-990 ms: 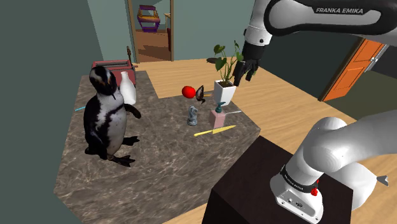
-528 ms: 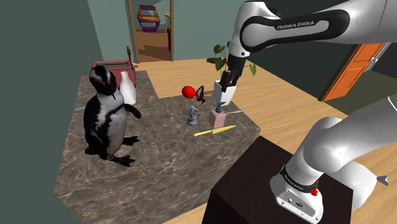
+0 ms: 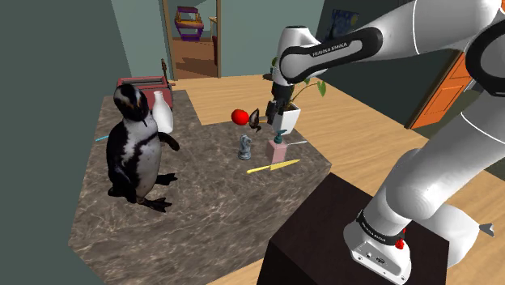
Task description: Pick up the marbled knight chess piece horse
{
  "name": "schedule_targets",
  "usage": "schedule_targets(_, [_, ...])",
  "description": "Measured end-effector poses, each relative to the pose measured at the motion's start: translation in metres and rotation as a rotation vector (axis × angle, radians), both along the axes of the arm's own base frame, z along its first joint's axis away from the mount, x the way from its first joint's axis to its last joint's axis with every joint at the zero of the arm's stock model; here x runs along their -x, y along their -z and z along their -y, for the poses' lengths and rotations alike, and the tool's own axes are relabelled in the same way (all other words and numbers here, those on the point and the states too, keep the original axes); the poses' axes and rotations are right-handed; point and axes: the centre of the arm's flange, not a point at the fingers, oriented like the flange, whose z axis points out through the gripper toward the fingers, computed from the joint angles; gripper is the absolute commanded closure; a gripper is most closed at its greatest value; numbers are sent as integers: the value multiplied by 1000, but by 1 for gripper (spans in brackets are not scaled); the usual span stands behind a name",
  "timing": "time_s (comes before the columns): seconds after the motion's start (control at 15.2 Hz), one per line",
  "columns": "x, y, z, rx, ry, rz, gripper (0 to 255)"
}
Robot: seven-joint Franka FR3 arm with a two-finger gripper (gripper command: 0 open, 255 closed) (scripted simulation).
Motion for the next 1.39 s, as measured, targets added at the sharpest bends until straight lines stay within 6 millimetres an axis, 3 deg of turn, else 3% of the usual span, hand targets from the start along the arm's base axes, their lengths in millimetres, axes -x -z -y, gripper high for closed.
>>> schedule_targets(0.53, [-74, 79, 12, 21, -115, 0, 0])
schedule_targets(1.19, [-168, 168, 8, 47, -258, -1, 0])
schedule_targets(1.39, [-174, 186, 8, 48, -269, -1, 0])
